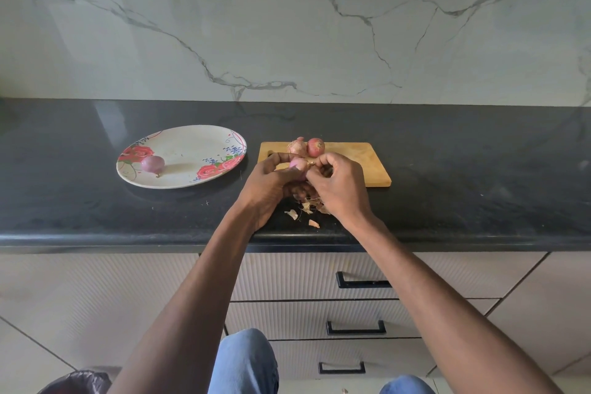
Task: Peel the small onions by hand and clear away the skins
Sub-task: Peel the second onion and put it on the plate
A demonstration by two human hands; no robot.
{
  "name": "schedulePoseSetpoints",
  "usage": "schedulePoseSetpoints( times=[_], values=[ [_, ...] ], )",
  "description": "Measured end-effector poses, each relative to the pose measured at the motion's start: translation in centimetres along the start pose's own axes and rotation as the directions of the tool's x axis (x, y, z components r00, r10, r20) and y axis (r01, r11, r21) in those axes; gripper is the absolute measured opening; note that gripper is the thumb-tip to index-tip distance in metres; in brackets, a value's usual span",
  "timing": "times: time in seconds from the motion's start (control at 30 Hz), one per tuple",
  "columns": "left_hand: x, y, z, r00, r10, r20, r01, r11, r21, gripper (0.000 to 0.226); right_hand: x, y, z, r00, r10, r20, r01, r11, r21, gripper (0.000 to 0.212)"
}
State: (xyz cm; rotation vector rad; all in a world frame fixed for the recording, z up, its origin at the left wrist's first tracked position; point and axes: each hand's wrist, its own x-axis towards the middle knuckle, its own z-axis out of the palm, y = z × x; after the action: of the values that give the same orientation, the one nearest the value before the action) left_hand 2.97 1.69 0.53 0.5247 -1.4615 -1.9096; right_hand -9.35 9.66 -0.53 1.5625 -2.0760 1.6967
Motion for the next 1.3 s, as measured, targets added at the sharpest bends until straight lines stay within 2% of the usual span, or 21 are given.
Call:
schedulePoseSetpoints(
  times=[0.33,0.6,0.9,1.03,1.07,1.2,1.3],
  values=[
    [0.2,0.0,-0.1,1.000,-0.010,0.018,0.009,0.999,0.040,0.012,-0.1,0.1,0.4,0.997,-0.077,-0.015,0.075,0.991,-0.109,0.026],
    [0.1,0.1,0.0,0.999,-0.017,0.046,0.014,0.997,0.073,0.019,-0.3,0.2,0.6,0.991,-0.129,-0.047,0.119,0.977,-0.175,0.026],
    [-0.2,0.5,0.6,0.999,-0.046,-0.003,0.046,0.996,0.076,0.023,-0.5,-0.1,0.5,0.982,-0.166,-0.087,0.146,0.969,-0.198,0.027],
    [-0.2,0.7,-0.2,0.990,-0.072,-0.118,0.068,0.997,-0.037,0.029,0.1,0.4,-0.1,0.983,0.012,-0.181,-0.037,0.990,-0.133,0.019],
    [-0.2,0.6,-0.3,0.989,-0.073,-0.127,0.069,0.997,-0.036,0.030,0.1,0.4,-0.2,0.983,0.019,-0.180,-0.040,0.993,-0.113,0.017],
    [-0.3,0.7,-0.3,0.987,-0.109,-0.115,0.106,0.994,-0.034,0.033,-0.5,-0.1,0.2,0.984,-0.170,-0.058,0.158,0.974,-0.163,0.012],
    [-0.4,0.8,-0.2,0.986,-0.118,-0.118,0.112,0.992,-0.051,0.032,-0.2,0.2,0.0,0.977,-0.200,-0.076,0.186,0.969,-0.165,0.017]
  ],
)
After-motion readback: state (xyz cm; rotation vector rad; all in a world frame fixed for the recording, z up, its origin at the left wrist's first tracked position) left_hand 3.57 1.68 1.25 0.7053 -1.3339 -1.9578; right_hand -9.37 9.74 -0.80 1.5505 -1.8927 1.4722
